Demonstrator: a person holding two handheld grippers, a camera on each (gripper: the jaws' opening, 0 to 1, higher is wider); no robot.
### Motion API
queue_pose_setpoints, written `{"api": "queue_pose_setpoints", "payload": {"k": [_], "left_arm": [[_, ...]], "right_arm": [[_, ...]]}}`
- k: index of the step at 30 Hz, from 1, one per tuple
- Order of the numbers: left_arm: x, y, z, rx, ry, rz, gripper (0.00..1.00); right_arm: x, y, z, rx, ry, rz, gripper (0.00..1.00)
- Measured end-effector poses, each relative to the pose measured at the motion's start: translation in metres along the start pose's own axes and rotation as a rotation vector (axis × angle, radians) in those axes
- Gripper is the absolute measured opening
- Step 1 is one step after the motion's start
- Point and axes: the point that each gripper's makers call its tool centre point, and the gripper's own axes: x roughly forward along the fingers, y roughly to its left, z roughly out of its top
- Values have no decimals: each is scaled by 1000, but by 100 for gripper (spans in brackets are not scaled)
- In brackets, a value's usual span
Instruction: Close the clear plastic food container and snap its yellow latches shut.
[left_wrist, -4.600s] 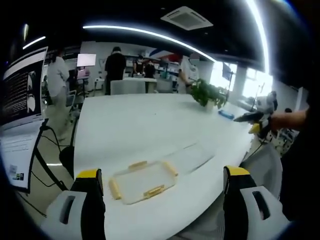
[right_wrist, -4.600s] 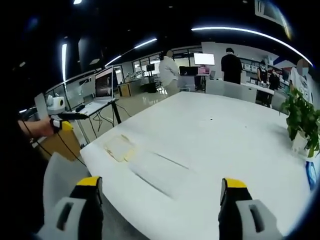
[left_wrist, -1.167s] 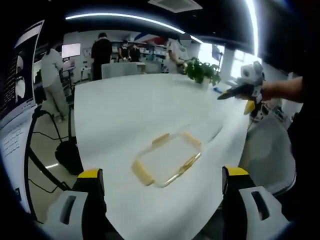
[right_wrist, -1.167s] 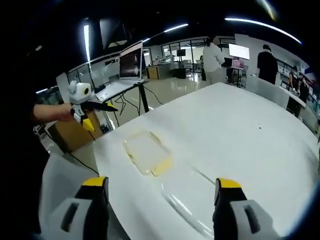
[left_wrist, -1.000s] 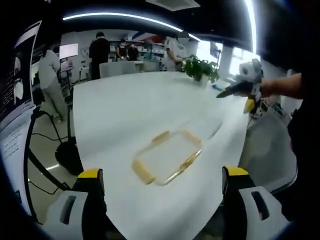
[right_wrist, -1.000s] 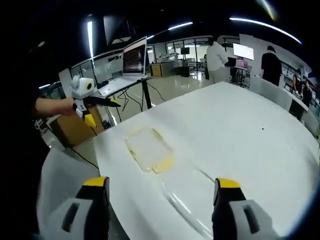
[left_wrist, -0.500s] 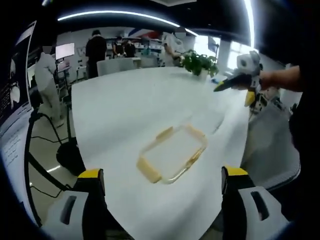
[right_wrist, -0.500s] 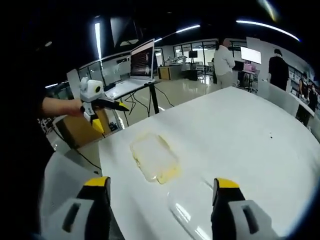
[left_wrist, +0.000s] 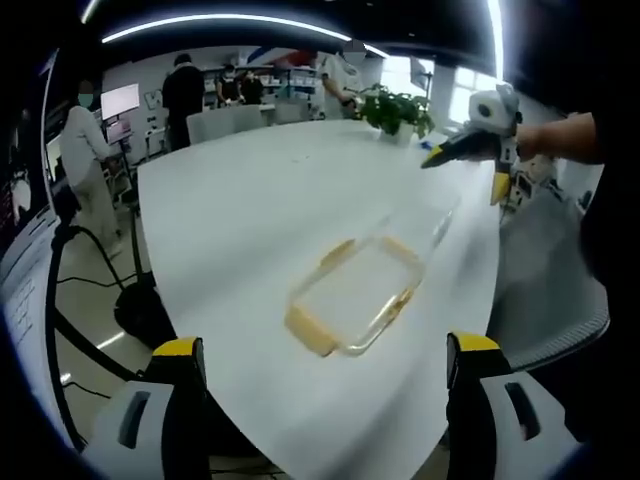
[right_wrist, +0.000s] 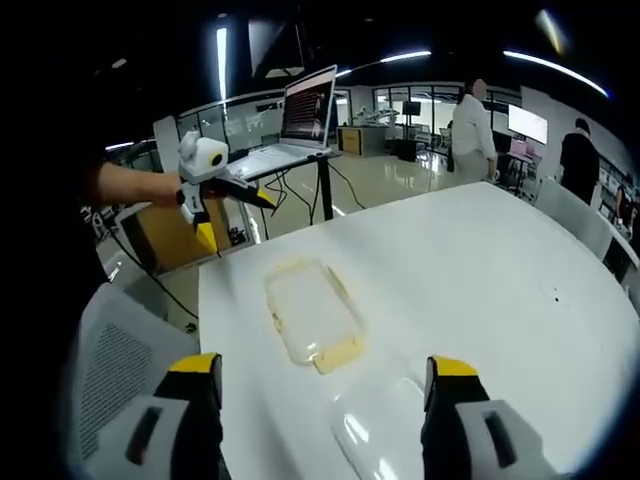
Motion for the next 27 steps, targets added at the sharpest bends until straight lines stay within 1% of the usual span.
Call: {"api": "queue_pose_setpoints", "payload": {"k": [1, 2, 3, 4, 5, 7, 9, 13, 16, 18, 22, 25, 27], "left_arm": [[1, 1, 1, -8, -9, -5, 99], [2, 1, 3, -33, -25, -8, 99], [3, 2, 4, -41, -38, -15, 99], [3, 3, 4, -34, -34, -16, 99], [5, 4, 0, -14, -12, -14, 99], [9, 6, -4, 0, 5, -21, 99], [10, 6, -4, 10, 9, -29, 99], [13, 8, -7, 80, 50, -47, 99], [16, 8, -7, 99, 66, -62, 99], [18, 10, -6, 93, 66, -69, 99], [23, 11, -6, 125, 87, -86, 99], [27, 12, -7, 156, 110, -97, 99], [28, 14, -7, 155, 110, -107, 99]], "right_arm": [[2, 0, -1, -9, 6, 0, 82], [3, -1, -2, -30, 22, -2, 82], [5, -1, -6, -76, 52, -5, 82], [7, -1, -5, -80, 51, -4, 82], [9, 0, -5, -84, 50, -4, 82], [12, -1, -8, -117, 76, -5, 82], [14, -1, -7, -113, 70, 0, 80], [17, -4, -6, -108, 69, 9, 80], [19, -4, -6, -110, 70, 14, 80], [21, -5, -6, -113, 72, 20, 79], [23, -6, -5, -114, 66, 25, 78], [27, -8, -4, -116, 66, 37, 79], [29, -7, -5, -127, 72, 45, 79]]}}
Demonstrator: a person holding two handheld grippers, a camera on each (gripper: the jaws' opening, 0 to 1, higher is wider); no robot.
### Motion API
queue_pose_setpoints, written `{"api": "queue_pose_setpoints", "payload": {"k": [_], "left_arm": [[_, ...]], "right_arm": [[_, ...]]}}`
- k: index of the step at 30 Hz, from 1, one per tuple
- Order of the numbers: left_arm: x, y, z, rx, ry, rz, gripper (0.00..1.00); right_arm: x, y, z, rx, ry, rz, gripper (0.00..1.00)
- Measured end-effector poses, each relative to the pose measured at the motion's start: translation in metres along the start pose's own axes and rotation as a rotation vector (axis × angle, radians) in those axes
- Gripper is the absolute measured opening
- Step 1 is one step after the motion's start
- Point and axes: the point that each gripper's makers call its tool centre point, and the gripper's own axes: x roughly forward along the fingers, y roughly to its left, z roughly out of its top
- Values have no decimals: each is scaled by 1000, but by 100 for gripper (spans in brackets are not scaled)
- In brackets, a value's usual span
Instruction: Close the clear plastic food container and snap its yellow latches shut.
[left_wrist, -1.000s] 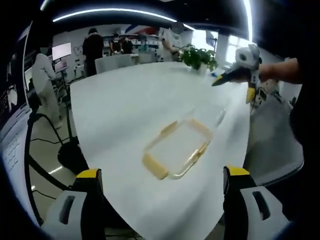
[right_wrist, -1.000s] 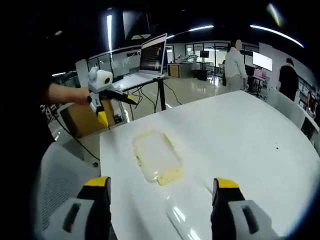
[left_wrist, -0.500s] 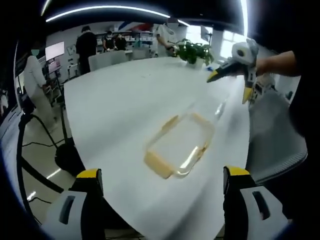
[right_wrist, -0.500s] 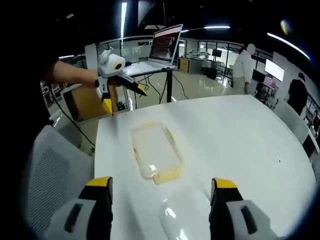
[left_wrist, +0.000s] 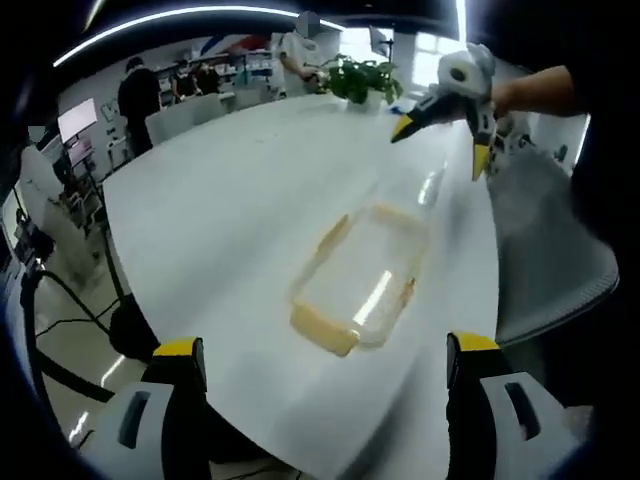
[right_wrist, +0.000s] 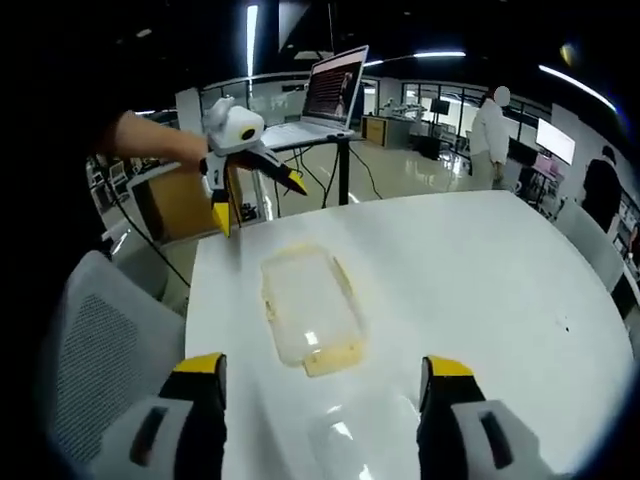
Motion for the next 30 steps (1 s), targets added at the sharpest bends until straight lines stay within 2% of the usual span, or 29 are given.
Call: {"api": "queue_pose_setpoints", "payload": {"k": [7, 15, 17, 21, 24, 30], "left_arm": [[4, 6, -6, 41, 36, -22, 99], [11, 4, -9, 107, 66, -66, 99], [14, 0, -7, 106, 66, -95, 98], [20, -2, -2, 161, 70, -127, 98], [20, -2, -6, 169, 101, -149, 95], [22, -3, -4, 220, 118, -196, 91]], "right_arm": [[7, -2, 1, -15, 2, 11, 78], [15, -1, 1, -37, 11, 26, 76], [17, -2, 2, -41, 11, 31, 75], [22, -2, -2, -63, 37, 49, 74], [26, -4, -5, -81, 58, 55, 74], [31, -5, -5, -123, 73, 69, 66]]}}
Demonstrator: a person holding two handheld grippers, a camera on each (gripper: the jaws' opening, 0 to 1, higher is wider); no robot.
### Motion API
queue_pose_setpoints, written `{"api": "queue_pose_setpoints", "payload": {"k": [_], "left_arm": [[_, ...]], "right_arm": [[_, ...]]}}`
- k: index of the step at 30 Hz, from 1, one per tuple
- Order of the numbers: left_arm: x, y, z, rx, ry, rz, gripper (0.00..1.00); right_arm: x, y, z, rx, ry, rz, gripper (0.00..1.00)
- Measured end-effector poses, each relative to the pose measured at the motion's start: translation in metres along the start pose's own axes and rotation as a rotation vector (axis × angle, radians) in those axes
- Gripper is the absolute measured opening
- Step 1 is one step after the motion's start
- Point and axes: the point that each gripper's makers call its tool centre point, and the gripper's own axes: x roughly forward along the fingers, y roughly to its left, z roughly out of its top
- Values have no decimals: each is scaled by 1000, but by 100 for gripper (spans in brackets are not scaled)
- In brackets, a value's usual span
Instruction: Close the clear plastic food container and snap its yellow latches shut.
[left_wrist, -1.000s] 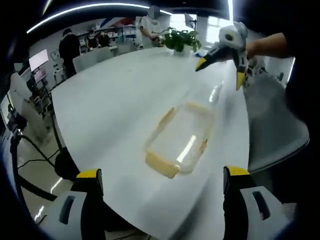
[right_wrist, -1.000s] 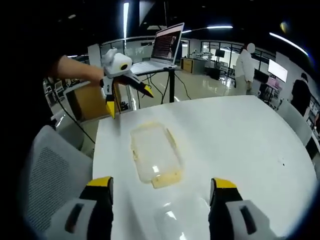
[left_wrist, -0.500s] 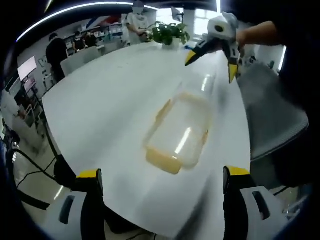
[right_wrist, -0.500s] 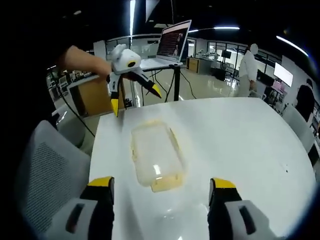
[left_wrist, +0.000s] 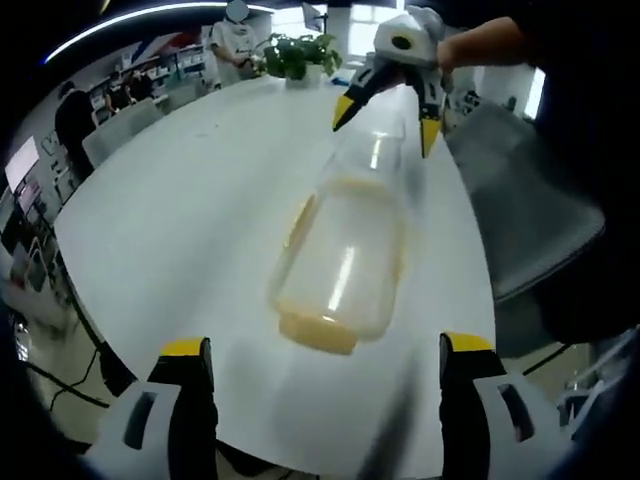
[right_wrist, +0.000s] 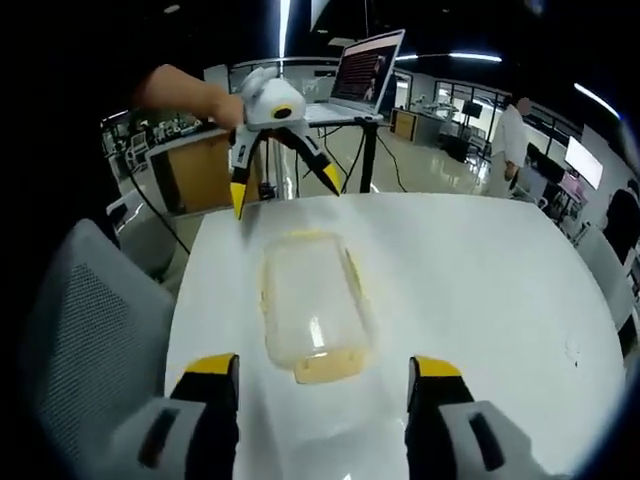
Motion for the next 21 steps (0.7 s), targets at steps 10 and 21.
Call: {"api": "queue_pose_setpoints", "payload": {"k": [10, 21], "left_arm": [[8, -5, -6, 53, 55, -68, 74], [19, 1, -13, 102, 99, -112, 63]], "right_arm": [[10, -1, -3, -25, 35, 12, 59], [28, -4, -15, -91, 165, 21, 49]]}}
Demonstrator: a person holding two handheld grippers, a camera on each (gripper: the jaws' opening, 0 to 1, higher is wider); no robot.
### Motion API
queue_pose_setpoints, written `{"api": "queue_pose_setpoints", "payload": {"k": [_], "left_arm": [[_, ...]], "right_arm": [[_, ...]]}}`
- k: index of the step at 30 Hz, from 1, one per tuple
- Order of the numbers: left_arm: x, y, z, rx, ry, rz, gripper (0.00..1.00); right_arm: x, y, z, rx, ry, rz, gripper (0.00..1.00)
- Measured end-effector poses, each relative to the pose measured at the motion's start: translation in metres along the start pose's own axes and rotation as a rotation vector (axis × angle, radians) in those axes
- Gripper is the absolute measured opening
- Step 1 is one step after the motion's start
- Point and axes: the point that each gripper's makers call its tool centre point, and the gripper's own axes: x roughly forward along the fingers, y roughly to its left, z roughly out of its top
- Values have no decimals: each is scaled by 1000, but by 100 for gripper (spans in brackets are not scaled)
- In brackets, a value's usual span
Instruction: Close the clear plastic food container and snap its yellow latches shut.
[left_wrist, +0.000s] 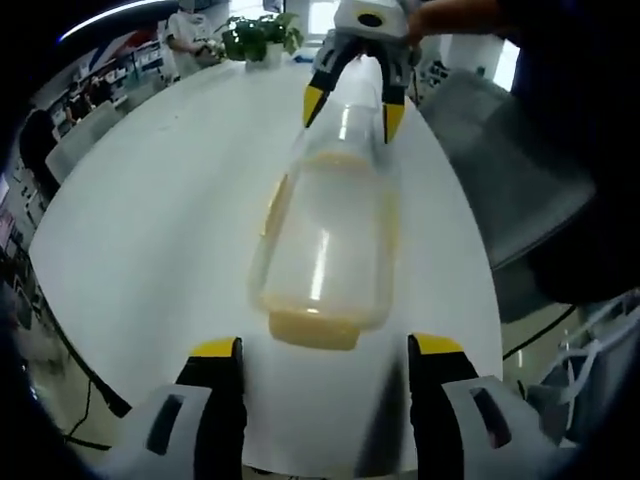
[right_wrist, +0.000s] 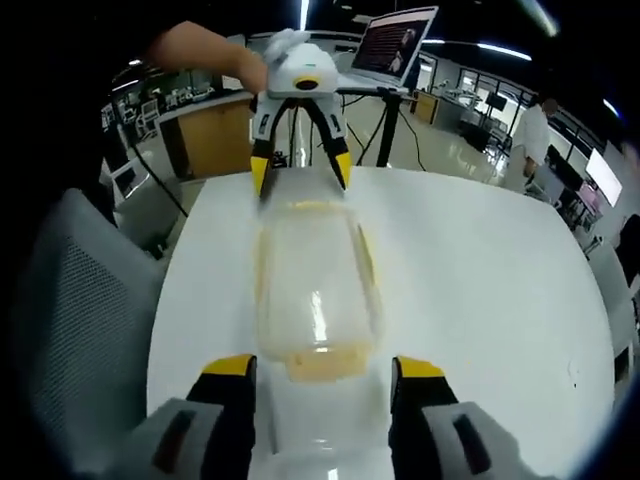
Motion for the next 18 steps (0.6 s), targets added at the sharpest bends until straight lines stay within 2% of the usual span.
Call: {"api": "queue_pose_setpoints", "payload": {"k": [1, 4, 7, 11, 14, 18], "left_arm": [[1, 0, -2, 3, 8, -7, 63], [2, 0, -2, 13, 8, -11, 60], [7, 1, -4, 33, 19, -16, 56], [10, 5, -3, 34, 15, -9, 56], [14, 2, -3, 50, 21, -21, 51], [16, 5, 2, 47, 8, -28, 47]], "right_arm": [[1, -2, -1, -18, 24, -11, 48], [5, 1, 3, -22, 21, 12, 49], [14, 1, -7, -70, 78, 39, 49], [21, 1, -5, -72, 88, 63, 48], [26, 0, -9, -103, 119, 70, 45], [28, -1, -12, -89, 137, 85, 37]]}}
